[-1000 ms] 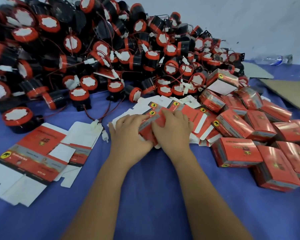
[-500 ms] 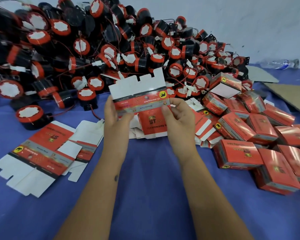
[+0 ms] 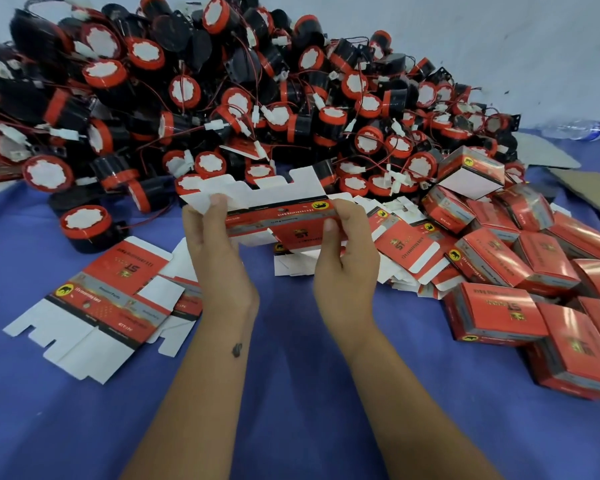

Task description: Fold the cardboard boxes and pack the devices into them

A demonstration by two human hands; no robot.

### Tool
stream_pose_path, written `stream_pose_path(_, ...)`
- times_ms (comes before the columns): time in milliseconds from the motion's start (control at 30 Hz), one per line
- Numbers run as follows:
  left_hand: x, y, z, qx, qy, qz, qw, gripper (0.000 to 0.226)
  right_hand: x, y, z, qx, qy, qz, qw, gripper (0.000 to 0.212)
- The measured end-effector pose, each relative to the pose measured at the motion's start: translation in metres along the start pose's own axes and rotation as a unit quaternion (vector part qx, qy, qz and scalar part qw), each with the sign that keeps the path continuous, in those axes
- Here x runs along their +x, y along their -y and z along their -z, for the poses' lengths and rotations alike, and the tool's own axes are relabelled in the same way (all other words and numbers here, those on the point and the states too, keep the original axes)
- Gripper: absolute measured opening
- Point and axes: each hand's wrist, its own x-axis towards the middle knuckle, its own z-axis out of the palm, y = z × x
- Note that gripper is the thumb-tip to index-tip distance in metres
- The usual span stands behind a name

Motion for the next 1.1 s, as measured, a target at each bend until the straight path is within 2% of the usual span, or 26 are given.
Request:
stream_pose_path(100, 0.000, 0.000, 0.000, 0.063, 0.001, -0.037, 0.997, 0.008, 0.001, 0.002, 0.000, 0.025, -0.019, -0.014, 0.999, 0.023)
stream_pose_path(200, -0.004, 0.004, -0.005, 0.102, 0.027, -0.074, 0.992, 0.006, 0.003, 0.004, 0.002, 0.068, -0.007, -0.027, 0.997, 0.035)
stream_pose_path(300, -0.010, 0.007, -0.008, 0.122, 0.066, -0.082, 0.987, 0.023, -0.001, 0.008, 0.004, 0.151, 0.028, -0.040, 0.987, 0.047)
stream_pose_path(433, -0.010, 0.008, -0.010, 0.114, 0.122, -0.071, 0.983, 0.045, -0.006, 0.011, 0.001, 0.172, 0.074, -0.035, 0.982, 0.057)
stream_pose_path(567, -0.021, 0.014, -0.014, 0.117, 0.210, -0.078, 0.968, 0.046, -0.007, 0.013, -0.002, 0.180, 0.090, -0.047, 0.978, 0.063)
stream_pose_path(633, -0.024, 0.014, -0.014, 0.124, 0.212, -0.105, 0.964, 0.047, -0.004, 0.014, 0.002, 0.203, 0.086, -0.037, 0.975, 0.056)
stream_pose_path(733, -0.023, 0.011, -0.013, 0.160, 0.157, -0.177, 0.958, 0.044, 0.001, 0.015, 0.009, 0.210, 0.067, -0.009, 0.975, 0.044)
stream_pose_path(800, -0.022, 0.008, -0.013, 0.166, 0.120, -0.196, 0.959, 0.040, 0.004, 0.014, 0.013, 0.199, 0.076, -0.010, 0.977, 0.050)
stream_pose_path(933, -0.015, 0.009, -0.005, 0.183, 0.121, -0.171, 0.960, 0.039, 0.007, 0.010, 0.014, 0.194, 0.126, -0.121, 0.965, 0.064)
stream_pose_path(1100, -0.007, 0.016, -0.004, 0.066, 0.200, -0.022, 0.977, 0.039, 0.010, 0.006, 0.013, 0.207, 0.146, -0.189, 0.949, 0.055)
